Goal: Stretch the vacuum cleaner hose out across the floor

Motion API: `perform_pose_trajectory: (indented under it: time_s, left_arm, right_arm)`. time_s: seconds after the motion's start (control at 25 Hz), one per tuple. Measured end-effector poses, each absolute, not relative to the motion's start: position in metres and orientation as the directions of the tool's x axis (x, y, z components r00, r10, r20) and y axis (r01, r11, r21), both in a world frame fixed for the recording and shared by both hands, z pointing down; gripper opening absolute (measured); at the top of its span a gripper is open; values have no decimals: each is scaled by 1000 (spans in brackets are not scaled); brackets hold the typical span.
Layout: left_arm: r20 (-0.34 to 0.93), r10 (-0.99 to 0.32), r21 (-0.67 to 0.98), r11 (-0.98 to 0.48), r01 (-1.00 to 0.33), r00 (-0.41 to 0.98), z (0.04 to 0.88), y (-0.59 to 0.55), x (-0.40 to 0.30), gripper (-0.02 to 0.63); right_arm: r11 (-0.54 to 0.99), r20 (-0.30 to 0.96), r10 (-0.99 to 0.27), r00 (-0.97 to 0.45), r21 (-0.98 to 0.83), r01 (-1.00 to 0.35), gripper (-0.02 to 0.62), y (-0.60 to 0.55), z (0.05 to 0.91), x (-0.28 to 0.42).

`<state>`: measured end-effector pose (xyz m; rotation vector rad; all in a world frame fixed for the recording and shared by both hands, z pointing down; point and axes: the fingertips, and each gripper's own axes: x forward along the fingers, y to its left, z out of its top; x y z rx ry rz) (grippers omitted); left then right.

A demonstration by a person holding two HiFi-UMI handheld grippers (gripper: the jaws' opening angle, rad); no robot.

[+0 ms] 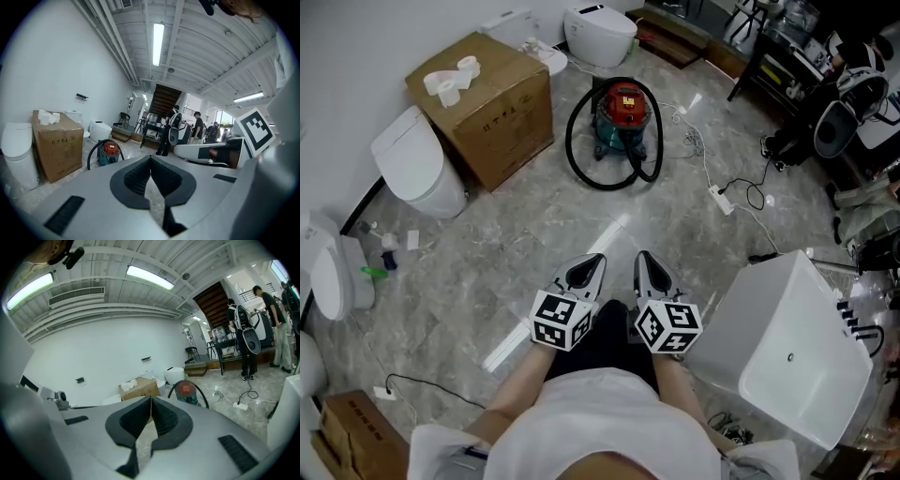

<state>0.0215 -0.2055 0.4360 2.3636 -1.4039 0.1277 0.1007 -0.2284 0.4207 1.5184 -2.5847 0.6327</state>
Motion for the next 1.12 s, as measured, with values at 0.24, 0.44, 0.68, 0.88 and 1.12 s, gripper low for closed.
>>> perform_pose_trajectory:
  time_s: [0.24,0.44,0.68,0.88,1.12]
  left_arm:
    - [282,-820,287,-424,-859,499,440,-215,23,8]
    - [295,-827,301,-396,-868,479,448,-235,14,8]
    - [306,-829,315,-376,-872,468,455,-271,19,8]
    - [311,-825,316,-379,-870,472,459,-312,32,8]
    - [312,-820,307,-391,-868,480,464,-369,44,8]
  right_arm:
    - [422,289,-810,-510,-317,-849,15,-238,428,100]
    - [428,296,-804,-516,-315,-847,15,-259,433,94]
    - [420,298,-805,-514,-326,-847,15,-296,440,104]
    - [430,299,-795,-528,-337,-838,15,-338,443,112]
    - [431,299,-792,-532,-344,-834,15,-395,449,121]
